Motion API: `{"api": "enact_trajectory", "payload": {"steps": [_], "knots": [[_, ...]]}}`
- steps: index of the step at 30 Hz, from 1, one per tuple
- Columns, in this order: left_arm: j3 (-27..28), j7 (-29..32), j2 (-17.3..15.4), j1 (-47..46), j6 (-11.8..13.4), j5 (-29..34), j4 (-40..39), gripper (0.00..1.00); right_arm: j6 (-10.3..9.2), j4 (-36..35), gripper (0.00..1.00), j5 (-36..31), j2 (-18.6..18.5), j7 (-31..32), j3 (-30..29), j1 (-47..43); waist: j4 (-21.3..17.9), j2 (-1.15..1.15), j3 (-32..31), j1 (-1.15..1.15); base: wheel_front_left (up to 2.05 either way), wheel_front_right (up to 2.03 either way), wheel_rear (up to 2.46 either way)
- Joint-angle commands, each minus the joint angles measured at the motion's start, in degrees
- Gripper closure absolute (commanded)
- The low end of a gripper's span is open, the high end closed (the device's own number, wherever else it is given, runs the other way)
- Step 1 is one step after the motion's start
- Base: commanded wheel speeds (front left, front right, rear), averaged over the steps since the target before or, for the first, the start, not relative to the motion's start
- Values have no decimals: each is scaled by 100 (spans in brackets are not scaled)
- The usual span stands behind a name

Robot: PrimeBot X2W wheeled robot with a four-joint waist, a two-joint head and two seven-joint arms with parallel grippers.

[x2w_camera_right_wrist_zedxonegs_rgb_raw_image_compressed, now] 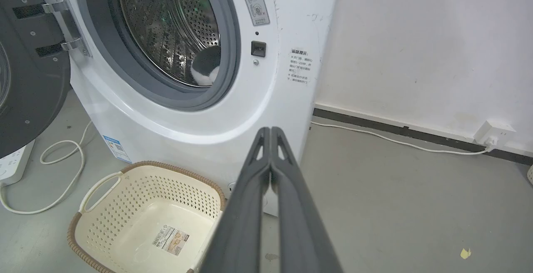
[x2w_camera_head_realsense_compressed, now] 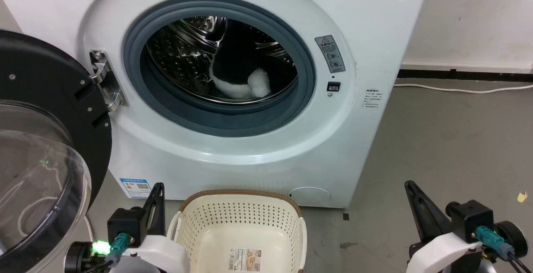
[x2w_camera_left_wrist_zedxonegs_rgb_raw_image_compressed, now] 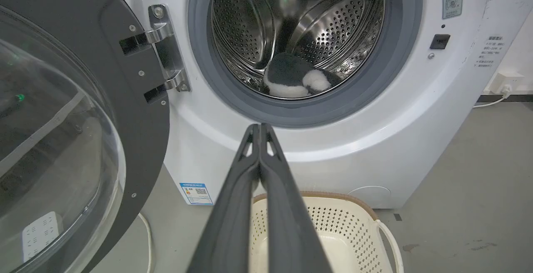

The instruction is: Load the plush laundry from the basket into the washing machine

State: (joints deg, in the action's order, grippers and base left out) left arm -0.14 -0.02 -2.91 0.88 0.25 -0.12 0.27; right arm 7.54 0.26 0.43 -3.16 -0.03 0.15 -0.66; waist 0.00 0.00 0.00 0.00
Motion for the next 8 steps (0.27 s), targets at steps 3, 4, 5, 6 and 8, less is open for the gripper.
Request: {"api": "enact_trajectory", "payload": {"steps": [3,4,5,6,8], "knots": [[14,2,3,-88,-25,12,-27,100,-5,-26,100,-43,28,3,-15,66,0,0,0,0,0,0,0],[14,2,3,-88,-25,12,-27,100,-5,-26,100,-43,28,3,-15,66,0,0,0,0,0,0,0],[14,2,3,-88,-25,12,-27,100,-5,-26,100,-43,28,3,-15,66,0,0,0,0,0,0,0],[14,2,3,-88,-25,12,-27,100,-5,-26,100,-43,28,3,-15,66,0,0,0,0,0,0,0],[14,2,3,-88,-25,12,-27,100,-5,-26,100,-43,28,3,-15,66,0,0,0,0,0,0,0]]}}
